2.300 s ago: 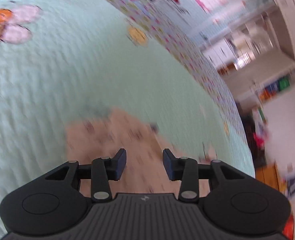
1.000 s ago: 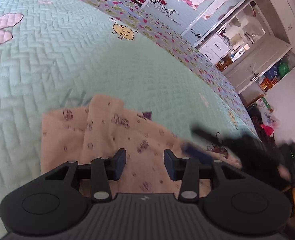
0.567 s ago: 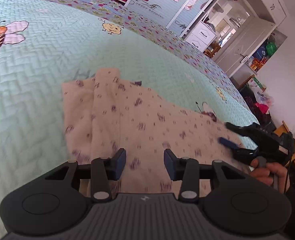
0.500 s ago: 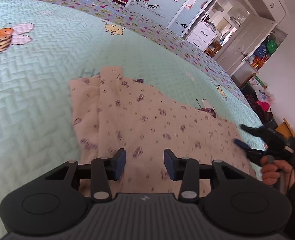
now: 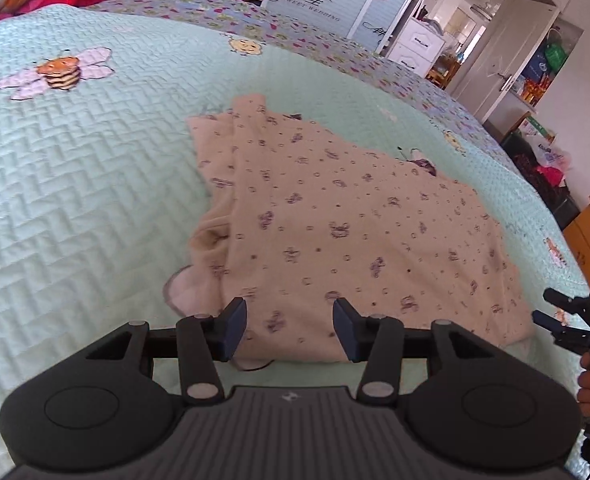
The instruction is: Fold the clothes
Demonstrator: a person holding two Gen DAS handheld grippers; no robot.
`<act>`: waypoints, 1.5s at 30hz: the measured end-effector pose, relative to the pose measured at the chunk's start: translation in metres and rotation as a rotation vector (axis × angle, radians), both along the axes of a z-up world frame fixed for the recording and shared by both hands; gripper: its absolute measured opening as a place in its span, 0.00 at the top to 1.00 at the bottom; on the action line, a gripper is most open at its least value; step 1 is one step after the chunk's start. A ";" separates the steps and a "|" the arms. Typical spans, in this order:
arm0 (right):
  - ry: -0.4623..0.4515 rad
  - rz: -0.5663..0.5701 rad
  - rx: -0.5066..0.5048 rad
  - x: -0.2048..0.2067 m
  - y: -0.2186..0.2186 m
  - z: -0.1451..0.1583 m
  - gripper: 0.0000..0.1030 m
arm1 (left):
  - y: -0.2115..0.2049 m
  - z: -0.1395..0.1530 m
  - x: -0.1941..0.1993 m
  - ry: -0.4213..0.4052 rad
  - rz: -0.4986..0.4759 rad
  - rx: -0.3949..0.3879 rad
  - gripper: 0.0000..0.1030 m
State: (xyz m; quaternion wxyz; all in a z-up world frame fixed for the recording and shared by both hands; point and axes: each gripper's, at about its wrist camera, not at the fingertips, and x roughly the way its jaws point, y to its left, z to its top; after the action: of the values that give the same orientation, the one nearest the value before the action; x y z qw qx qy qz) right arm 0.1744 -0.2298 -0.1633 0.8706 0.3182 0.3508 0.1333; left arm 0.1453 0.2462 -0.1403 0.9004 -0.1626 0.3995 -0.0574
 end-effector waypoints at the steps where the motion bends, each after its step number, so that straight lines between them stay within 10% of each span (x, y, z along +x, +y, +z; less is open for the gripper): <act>1: -0.013 0.023 -0.078 -0.001 0.008 0.003 0.43 | 0.001 0.001 0.000 -0.001 0.008 0.015 0.51; 6: -0.042 0.071 -0.270 -0.001 0.029 0.004 0.56 | -0.003 -0.004 0.008 0.002 -0.011 0.060 0.51; 21: -0.018 0.068 -0.325 -0.006 0.027 -0.007 0.89 | 0.010 -0.026 0.009 0.042 0.018 -0.050 0.64; 23: -0.019 0.071 -0.327 -0.006 0.028 -0.008 0.92 | 0.017 -0.029 0.010 0.054 0.036 -0.090 0.96; 31: -0.037 -0.029 -0.248 -0.014 -0.001 -0.002 0.97 | 0.061 -0.035 -0.007 0.046 0.174 -0.370 0.98; 36: -0.043 -0.061 -0.165 -0.025 -0.015 0.000 0.95 | 0.047 -0.040 -0.008 0.067 0.104 -0.341 0.94; 40: -0.094 0.007 -0.215 -0.023 0.005 0.010 0.79 | 0.042 -0.033 -0.003 0.043 0.102 -0.362 0.61; 45: -0.076 0.061 -0.317 0.002 0.030 0.000 0.61 | 0.039 -0.041 0.004 0.074 0.123 -0.391 0.66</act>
State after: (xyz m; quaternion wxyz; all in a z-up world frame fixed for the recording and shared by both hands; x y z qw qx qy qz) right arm 0.1759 -0.2000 -0.1632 0.9182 0.1607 0.3436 0.1144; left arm 0.1497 0.2855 -0.1812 0.8381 -0.3605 0.4028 -0.0728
